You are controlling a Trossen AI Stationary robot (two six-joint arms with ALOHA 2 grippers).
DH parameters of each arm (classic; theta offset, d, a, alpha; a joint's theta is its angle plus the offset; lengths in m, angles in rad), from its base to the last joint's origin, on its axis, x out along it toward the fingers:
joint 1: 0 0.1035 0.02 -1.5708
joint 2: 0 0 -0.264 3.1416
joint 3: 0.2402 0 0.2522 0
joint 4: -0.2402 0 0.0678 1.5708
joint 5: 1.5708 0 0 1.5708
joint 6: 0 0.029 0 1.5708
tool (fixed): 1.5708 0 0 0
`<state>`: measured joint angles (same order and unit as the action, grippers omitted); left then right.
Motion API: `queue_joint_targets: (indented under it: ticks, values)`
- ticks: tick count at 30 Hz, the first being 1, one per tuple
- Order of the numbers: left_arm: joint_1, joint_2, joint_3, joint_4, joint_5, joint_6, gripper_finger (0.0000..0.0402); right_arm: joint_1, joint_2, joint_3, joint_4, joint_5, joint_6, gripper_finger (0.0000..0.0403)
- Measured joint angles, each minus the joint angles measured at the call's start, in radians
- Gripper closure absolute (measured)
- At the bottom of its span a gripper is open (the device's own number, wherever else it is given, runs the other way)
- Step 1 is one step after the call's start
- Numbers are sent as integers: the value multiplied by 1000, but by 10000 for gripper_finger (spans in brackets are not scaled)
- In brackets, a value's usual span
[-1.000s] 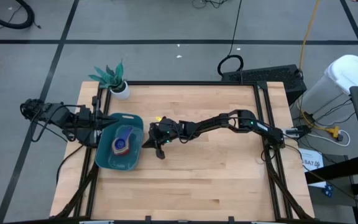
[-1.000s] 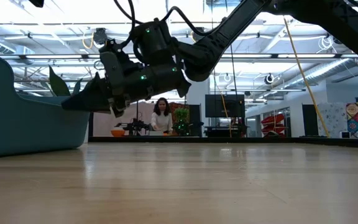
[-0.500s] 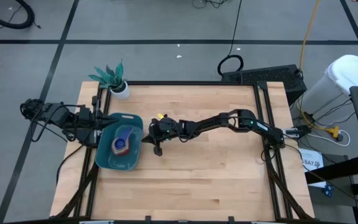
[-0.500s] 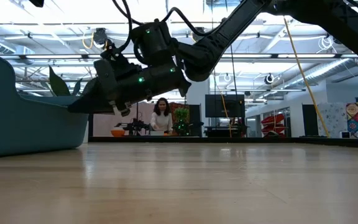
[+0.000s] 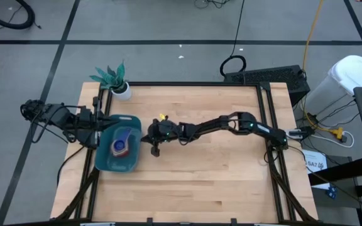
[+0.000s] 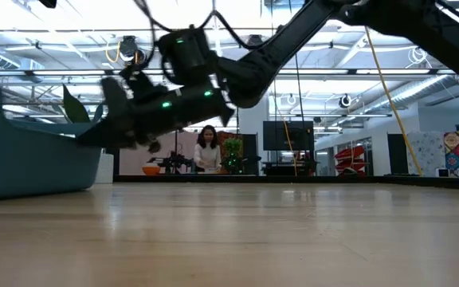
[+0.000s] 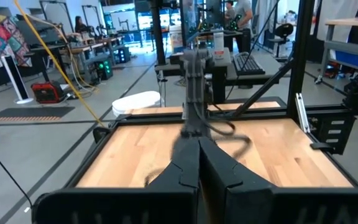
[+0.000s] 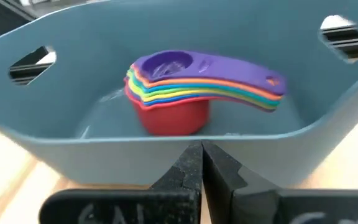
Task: Nest measuring cups in basket
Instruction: Adjust the blue bin
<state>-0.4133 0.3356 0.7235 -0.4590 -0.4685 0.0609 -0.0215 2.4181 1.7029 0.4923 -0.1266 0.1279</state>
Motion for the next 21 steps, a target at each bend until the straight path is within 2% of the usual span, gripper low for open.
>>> queue_joint_targets:
  ticks: [4,7,21]
  values:
    - [0,0,0,10,0,6,399,43,89,130,-123,3,-24,403]
    - [0,0,0,8,13,-12,399,56,116,175,-172,20,-42,403]
    - [0,5,0,6,24,-14,399,2,93,184,-185,-11,-43,403]
